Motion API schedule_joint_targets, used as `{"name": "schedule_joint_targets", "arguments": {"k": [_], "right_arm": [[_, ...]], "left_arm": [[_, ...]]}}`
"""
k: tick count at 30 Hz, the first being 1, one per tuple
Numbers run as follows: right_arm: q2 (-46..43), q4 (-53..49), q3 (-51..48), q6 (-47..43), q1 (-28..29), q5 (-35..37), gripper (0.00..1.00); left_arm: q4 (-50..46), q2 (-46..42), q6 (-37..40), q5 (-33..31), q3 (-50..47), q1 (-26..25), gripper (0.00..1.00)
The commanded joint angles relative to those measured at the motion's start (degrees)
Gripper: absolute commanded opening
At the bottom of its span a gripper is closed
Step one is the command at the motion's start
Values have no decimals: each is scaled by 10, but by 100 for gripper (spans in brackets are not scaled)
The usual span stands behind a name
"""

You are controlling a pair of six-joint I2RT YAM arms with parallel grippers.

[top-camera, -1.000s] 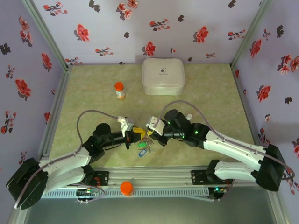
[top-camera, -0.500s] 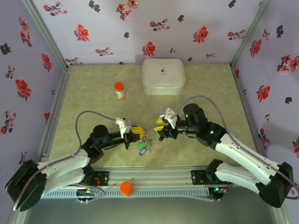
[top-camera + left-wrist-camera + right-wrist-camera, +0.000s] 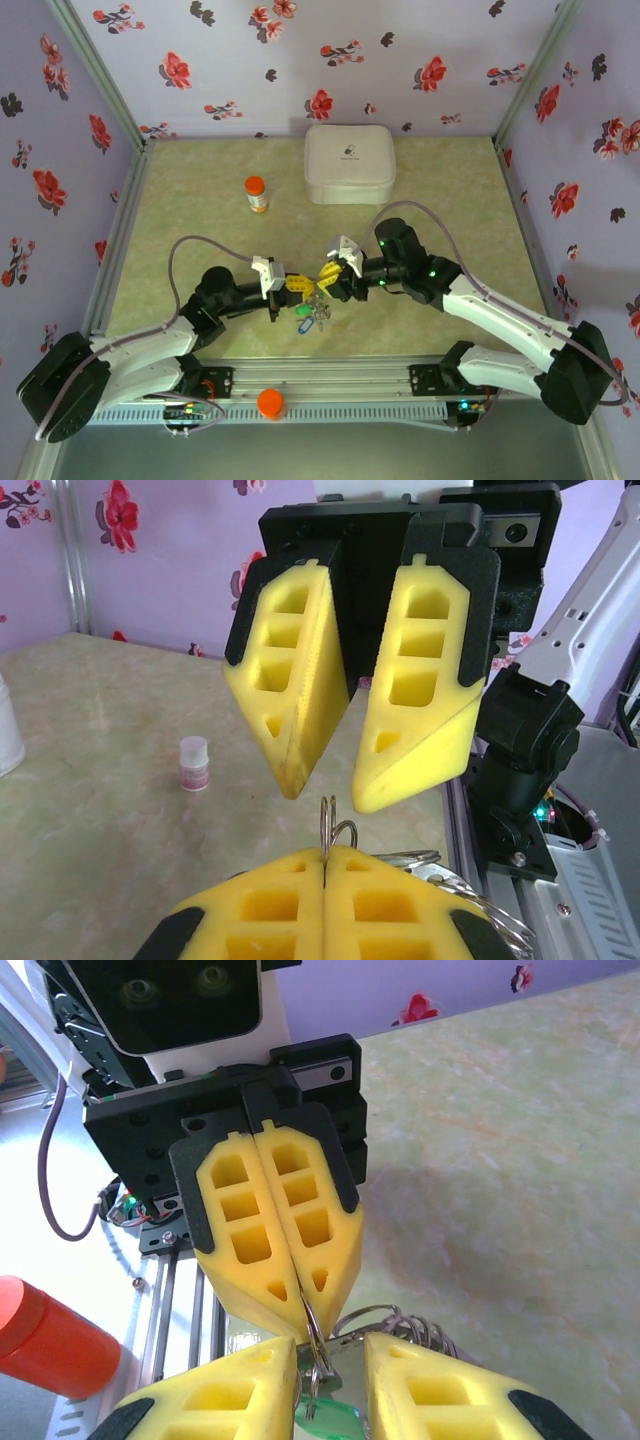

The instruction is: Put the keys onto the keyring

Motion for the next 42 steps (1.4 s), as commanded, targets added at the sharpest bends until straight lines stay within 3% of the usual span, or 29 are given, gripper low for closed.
{"name": "schedule_joint_targets", "arguments": {"k": [1, 7, 13, 14, 15, 17, 20, 24, 26, 30, 39, 40, 42], "right_arm": [[7, 22, -1, 2, 3, -20, 24], [29, -18, 20, -16, 4, -23, 17], [34, -19, 29, -18, 8, -31, 0], [35, -21, 31, -19, 8, -35, 0], [35, -24, 32, -20, 9, -38, 0], [34, -42, 39, -29, 9, -33, 0], [39, -124, 78, -80, 21, 17, 0], [56, -248, 140, -152, 47, 90, 0], [68, -288, 164, -174, 54, 110, 0], [91, -331, 209, -189, 65, 121, 0], [112, -330, 229, -184, 78, 110, 0], [108, -319, 224, -176, 76, 110, 2], [85, -277, 200, -149, 53, 78, 21]], "left_arm": [[62, 1, 4, 21, 8, -3, 0], [64, 7, 2, 31, 12, -4, 0], [66, 4, 5, 30, 6, -6, 0], [66, 3, 3, 27, 6, -6, 3], [62, 2, -3, 14, 5, -6, 19], [37, -8, -11, -11, 3, -6, 35], [-101, -41, 8, -38, 32, -6, 42], [-262, -65, 49, -38, 82, -9, 32], [-293, -66, 55, -35, 93, -11, 30], [-309, -51, 85, -21, 115, -12, 26], [-299, -32, 94, 6, 131, -13, 0], [-292, -35, 91, 7, 128, -13, 0], [-260, -40, 78, 7, 113, -12, 0]]}}
